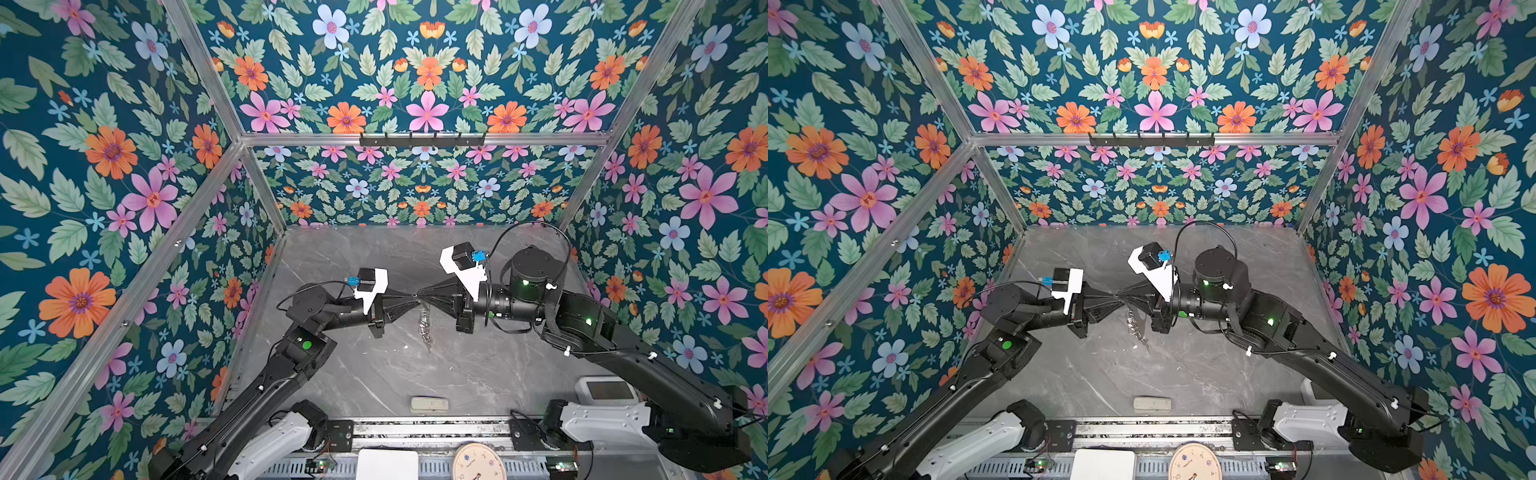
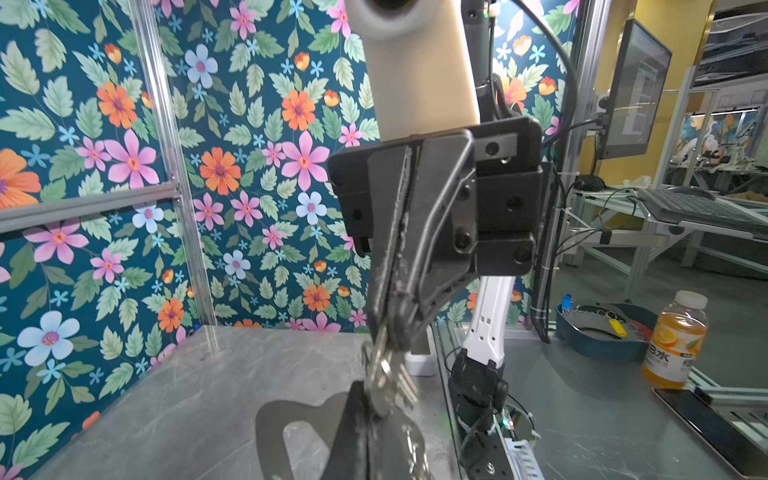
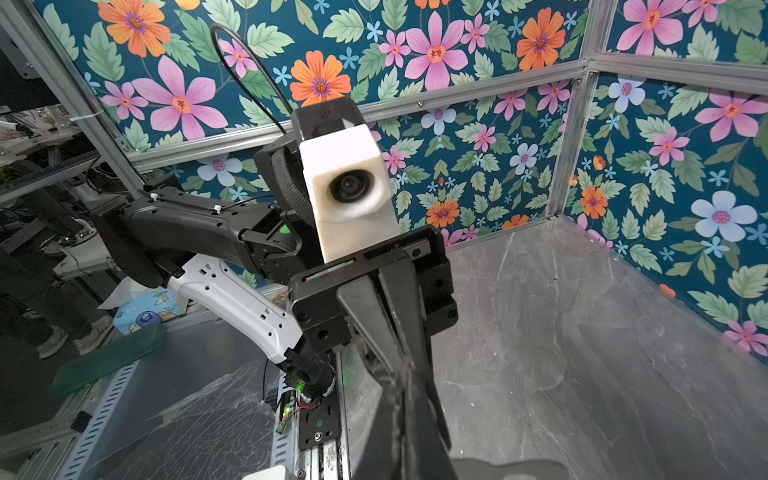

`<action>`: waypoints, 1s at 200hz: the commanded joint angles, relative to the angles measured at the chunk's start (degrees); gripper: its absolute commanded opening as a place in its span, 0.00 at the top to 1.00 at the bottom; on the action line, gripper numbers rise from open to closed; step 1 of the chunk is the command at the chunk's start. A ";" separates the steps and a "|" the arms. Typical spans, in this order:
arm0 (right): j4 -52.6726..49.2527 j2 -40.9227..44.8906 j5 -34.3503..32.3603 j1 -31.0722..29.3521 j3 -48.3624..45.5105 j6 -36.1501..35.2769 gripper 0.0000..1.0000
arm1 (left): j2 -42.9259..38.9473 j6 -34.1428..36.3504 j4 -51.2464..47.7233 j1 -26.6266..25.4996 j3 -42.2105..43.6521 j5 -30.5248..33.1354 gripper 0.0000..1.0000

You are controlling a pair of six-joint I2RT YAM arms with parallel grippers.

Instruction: Remove the keys from the keyring

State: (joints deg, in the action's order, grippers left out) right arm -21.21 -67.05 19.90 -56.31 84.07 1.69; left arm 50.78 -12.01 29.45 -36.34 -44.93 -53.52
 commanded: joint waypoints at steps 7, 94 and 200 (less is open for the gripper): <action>1.55 -0.66 0.60 -0.90 1.03 -0.55 1.00 | -0.15 -3.45 14.19 -0.31 4.42 3.97 1.00; -0.41 -2.01 -0.87 -1.87 2.40 -1.08 1.00 | 4.30 -4.30 30.84 -0.48 9.16 3.43 1.00; -3.47 -3.74 -1.77 -5.42 6.25 -3.00 0.94 | 4.20 -2.90 38.29 -0.49 11.63 2.32 1.00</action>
State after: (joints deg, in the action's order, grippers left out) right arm -25.17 -70.08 16.16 -60.58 89.14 -0.16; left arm 54.52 -14.57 63.88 -36.80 -33.95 -50.63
